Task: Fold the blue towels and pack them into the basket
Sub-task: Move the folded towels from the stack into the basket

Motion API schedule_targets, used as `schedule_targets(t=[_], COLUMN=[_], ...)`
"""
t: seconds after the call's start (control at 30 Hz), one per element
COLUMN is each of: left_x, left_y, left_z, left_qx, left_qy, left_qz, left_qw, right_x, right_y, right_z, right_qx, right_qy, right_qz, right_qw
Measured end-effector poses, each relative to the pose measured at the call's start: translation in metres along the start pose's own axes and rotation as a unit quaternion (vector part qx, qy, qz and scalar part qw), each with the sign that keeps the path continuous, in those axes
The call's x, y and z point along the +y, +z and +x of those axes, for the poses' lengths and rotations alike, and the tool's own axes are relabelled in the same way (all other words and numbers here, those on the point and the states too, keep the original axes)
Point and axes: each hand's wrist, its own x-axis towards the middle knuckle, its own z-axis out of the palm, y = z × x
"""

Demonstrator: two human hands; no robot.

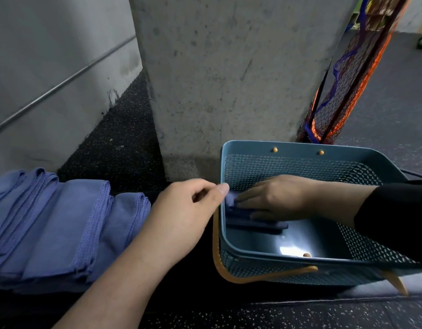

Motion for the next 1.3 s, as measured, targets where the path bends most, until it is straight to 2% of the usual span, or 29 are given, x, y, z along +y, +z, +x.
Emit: schedule_targets(t=[0.13,0.23,0.3,0.37,0.47,0.6,0.77,0.83,0.93,0.97,1.1,1.2,1.3], left_x=[0.013,0.010,0.000,-0.011,-0.028,-0.049,-0.068,-0.070,-0.069,-0.069,-0.066,-0.067,-0.064], left_y=[-0.033,-0.074,-0.099,-0.116,-0.135,-0.152,-0.161,-0.161,-0.159,-0.157,-0.149,-0.148,-0.155], left_z=[-0.007,-0.016,-0.022,-0.027,-0.038,-0.052,-0.070,-0.073,-0.075,-0.075,-0.069,-0.063,-0.059], left_qx=[0.172,0.289,0.327,0.329,0.291,0.207,0.075,0.076,0.105,0.099,0.087,0.111,0.167], left_qy=[0.027,0.054,0.042,0.026,0.006,-0.005,-0.014,-0.019,-0.068,-0.086,-0.142,-0.150,-0.104], left_qz=[0.015,0.027,0.044,0.078,0.160,0.263,0.317,0.319,0.335,0.349,0.325,0.248,0.094], left_qw=[0.985,0.955,0.943,0.941,0.943,0.942,0.945,0.945,0.934,0.928,0.931,0.951,0.976], right_x=[-0.011,-0.036,-0.060,-0.087,-0.125,-0.153,-0.161,-0.162,-0.167,-0.170,-0.188,-0.191,-0.194], right_y=[-0.050,-0.113,-0.150,-0.174,-0.178,-0.127,-0.077,-0.072,-0.075,-0.076,-0.071,-0.064,-0.073], right_z=[-0.002,0.006,0.019,0.042,0.094,0.157,0.189,0.196,0.204,0.207,0.217,0.215,0.211], right_qx=[0.186,0.329,0.381,0.372,0.284,0.170,0.062,0.097,0.244,0.243,0.129,0.158,0.249], right_qy=[0.066,0.151,0.191,0.210,0.247,0.302,0.360,0.366,0.353,0.343,0.344,0.357,0.350], right_qz=[0.020,0.086,0.162,0.226,0.264,0.341,0.346,0.350,0.316,0.308,0.249,0.290,0.354], right_qw=[0.980,0.928,0.890,0.875,0.888,0.874,0.864,0.857,0.846,0.853,0.896,0.874,0.831])
